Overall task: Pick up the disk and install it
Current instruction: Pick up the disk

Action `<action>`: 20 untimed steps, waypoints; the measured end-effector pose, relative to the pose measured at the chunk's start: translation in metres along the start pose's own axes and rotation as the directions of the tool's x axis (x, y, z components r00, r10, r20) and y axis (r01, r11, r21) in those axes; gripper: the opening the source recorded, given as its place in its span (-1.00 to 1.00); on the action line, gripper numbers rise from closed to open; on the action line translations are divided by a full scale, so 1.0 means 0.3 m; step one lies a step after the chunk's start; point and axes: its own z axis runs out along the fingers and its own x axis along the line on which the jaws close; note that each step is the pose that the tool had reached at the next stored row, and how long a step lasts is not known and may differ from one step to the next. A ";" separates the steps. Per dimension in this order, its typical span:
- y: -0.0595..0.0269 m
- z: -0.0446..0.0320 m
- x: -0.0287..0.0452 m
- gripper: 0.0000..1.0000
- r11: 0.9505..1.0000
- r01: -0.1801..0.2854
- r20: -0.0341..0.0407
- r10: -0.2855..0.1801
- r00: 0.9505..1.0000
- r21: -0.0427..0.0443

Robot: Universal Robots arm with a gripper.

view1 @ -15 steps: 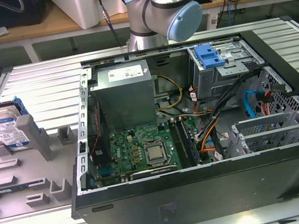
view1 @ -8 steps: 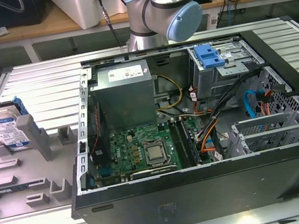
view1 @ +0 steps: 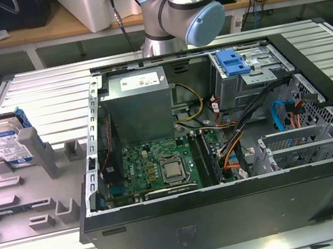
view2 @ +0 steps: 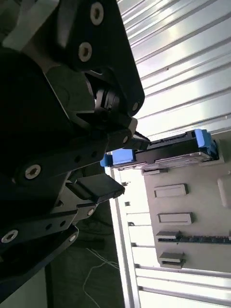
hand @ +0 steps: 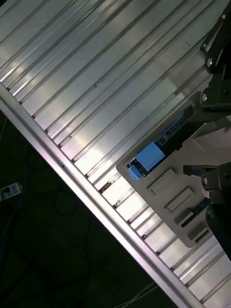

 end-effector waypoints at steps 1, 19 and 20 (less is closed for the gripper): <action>0.000 0.002 0.000 -0.04 0.999 0.037 -0.002 -0.037 0.999 -0.001; -0.001 0.013 0.000 -0.04 0.856 0.516 -0.026 -0.517 0.856 -0.016; -0.001 0.013 0.000 -0.04 0.838 0.545 -0.028 -0.545 0.838 -0.017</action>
